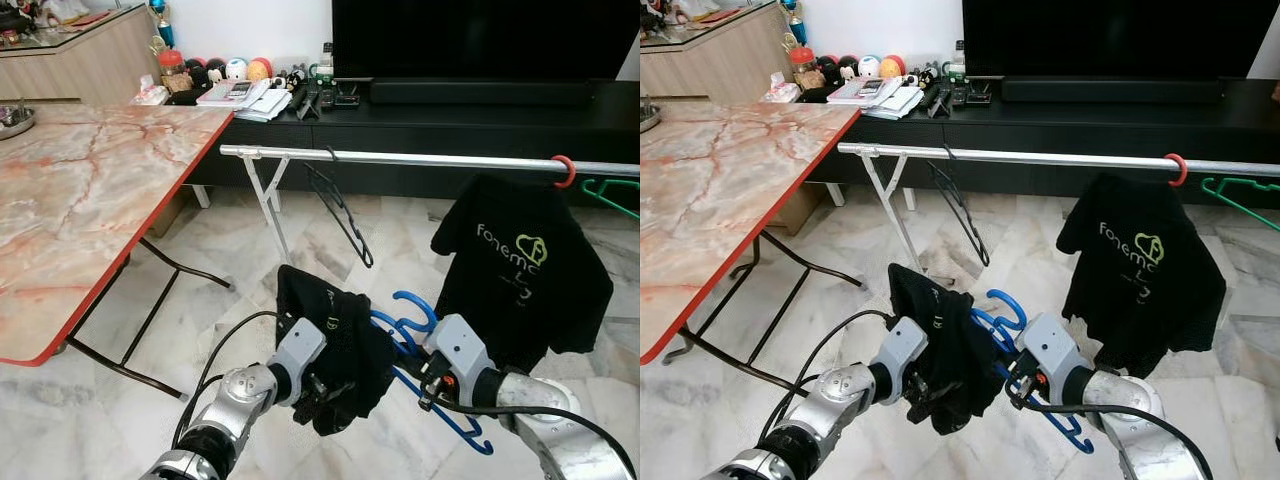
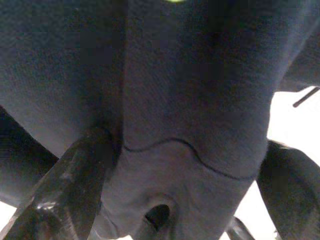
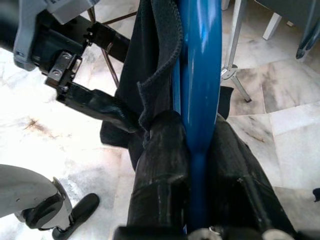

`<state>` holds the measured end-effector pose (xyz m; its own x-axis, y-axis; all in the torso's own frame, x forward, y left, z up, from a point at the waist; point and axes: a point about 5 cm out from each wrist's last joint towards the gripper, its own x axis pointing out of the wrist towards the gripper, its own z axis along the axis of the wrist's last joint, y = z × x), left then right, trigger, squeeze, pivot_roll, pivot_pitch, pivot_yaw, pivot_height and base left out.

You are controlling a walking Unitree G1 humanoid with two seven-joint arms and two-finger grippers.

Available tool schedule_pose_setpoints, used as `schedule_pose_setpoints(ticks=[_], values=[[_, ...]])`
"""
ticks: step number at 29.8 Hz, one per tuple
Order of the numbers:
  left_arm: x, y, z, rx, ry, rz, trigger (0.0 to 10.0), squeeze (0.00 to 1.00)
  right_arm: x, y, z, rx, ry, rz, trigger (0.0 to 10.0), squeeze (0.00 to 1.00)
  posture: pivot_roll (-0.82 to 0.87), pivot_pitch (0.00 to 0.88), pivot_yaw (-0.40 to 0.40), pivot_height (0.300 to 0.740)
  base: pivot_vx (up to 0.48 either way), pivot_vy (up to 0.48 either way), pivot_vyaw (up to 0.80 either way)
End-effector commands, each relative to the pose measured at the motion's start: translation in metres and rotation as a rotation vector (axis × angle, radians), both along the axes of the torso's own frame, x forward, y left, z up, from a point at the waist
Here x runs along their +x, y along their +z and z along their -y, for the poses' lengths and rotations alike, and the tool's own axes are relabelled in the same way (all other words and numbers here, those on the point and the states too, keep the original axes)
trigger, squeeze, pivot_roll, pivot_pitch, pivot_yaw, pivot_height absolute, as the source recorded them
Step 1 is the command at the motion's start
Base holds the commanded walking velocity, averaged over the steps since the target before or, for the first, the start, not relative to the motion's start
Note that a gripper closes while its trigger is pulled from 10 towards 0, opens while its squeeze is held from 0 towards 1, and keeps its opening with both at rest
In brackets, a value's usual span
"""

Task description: Hang hanger

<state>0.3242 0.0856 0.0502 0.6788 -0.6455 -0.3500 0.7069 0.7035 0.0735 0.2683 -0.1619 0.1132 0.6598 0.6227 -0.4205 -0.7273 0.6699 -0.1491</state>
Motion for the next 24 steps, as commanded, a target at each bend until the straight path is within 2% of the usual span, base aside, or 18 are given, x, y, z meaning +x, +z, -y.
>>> schedule_pose_setpoints(ticks=[1,2,10,18,24], values=[[0.001,-0.004,-0.005,-0.005,0.065,-0.016,10.0,1.00,0.001,0.018,-0.008,0.021,0.050,0.070,0.0,0.00,-0.04,0.085,0.042,0.740,0.000,0.000,0.00],[0.002,-0.003,-0.005,-0.014,0.084,-0.017,10.0,0.00,0.001,0.018,-0.009,0.022,0.055,0.069,0.0,0.00,-0.04,0.084,0.041,0.740,0.000,0.000,0.00],[0.003,-0.002,0.000,-0.038,0.110,-0.019,10.0,0.00,-0.001,0.020,-0.012,0.032,0.072,0.063,0.0,0.00,-0.05,0.087,0.042,0.740,0.000,0.000,0.00],[0.007,0.000,-0.001,-0.073,0.199,-0.018,10.0,0.00,-0.017,0.022,-0.015,0.053,0.179,0.005,0.0,0.00,-0.06,0.097,0.042,0.740,0.000,0.000,0.00],[0.009,0.002,-0.003,-0.076,0.237,0.004,10.0,0.00,-0.023,0.021,-0.015,0.054,0.200,-0.027,0.0,0.00,-0.06,0.101,0.044,0.740,0.000,0.000,0.00]])
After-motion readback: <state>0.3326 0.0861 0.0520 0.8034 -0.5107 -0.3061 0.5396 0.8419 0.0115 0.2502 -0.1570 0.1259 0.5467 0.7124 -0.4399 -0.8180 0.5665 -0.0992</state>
